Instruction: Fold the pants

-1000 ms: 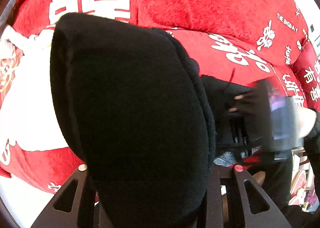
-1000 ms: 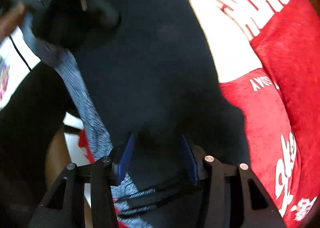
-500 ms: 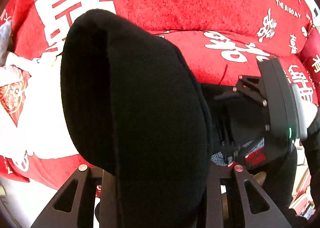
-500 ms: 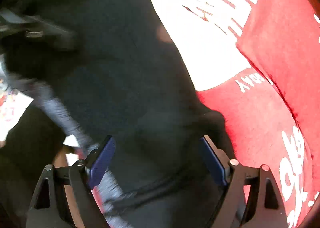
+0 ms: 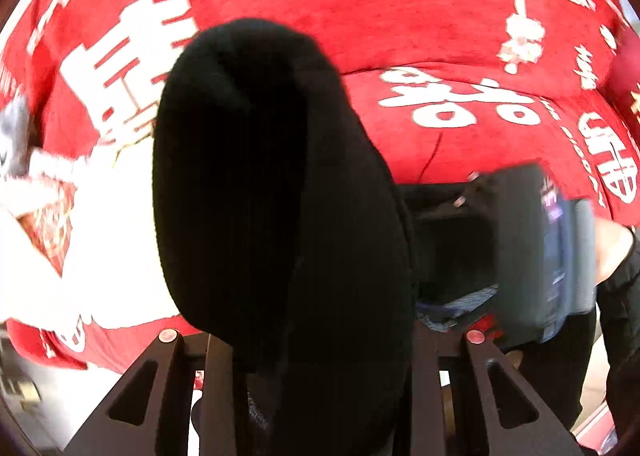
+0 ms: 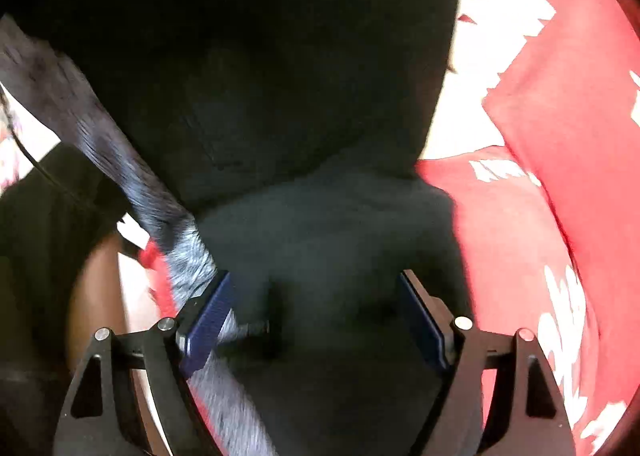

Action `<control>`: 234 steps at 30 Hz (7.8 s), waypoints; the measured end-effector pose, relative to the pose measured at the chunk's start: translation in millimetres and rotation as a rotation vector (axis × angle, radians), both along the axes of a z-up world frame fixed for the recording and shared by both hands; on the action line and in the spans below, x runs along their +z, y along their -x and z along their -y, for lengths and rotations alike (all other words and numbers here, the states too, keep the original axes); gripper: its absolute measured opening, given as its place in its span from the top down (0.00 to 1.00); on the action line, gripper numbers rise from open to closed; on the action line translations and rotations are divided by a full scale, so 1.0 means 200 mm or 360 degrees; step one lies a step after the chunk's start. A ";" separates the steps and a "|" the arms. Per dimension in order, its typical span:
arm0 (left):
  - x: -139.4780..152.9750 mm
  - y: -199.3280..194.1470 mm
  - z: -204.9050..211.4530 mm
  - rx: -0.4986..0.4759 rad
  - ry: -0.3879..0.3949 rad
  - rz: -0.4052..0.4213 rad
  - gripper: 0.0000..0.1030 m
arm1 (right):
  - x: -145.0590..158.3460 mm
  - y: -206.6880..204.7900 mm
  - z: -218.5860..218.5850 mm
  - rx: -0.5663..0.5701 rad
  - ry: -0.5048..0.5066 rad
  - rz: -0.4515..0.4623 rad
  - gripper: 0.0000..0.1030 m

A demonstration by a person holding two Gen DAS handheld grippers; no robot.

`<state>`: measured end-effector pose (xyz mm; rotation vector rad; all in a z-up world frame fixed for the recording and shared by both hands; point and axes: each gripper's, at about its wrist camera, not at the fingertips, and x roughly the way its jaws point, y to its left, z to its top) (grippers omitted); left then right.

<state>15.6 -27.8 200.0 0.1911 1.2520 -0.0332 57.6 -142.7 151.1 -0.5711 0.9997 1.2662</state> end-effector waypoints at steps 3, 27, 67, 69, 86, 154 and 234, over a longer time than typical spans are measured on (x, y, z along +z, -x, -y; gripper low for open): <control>0.02 -0.01 0.24 -0.0116 -0.0064 0.0005 0.69 | 0.10 -0.02 0.33 -0.0166 -0.0059 0.0014 0.17; -0.67 -0.33 1.23 -0.0110 -0.0043 -0.0391 0.39 | -0.13 0.10 1.47 -0.1118 0.0068 -0.0124 0.17; -0.82 0.05 0.21 0.0367 0.0427 -0.0010 0.00 | -0.19 0.07 1.33 -0.1852 -0.0084 -0.0661 0.36; -0.76 0.07 0.23 0.0357 0.0333 0.0076 0.00 | -0.07 0.07 1.31 -0.1873 -0.0010 -0.0417 0.36; -0.86 -0.45 0.28 0.0397 0.0346 -0.0051 0.00 | -0.24 -0.44 0.88 -0.1510 0.0200 -0.0288 0.24; -0.78 0.22 0.04 0.0313 0.0602 0.0032 0.00 | 0.00 0.23 1.32 -0.1807 0.0025 -0.0271 0.00; -0.70 -0.07 0.21 -0.0054 0.0812 0.0135 0.44 | -0.03 0.01 0.95 -0.1440 -0.0175 -0.0453 0.41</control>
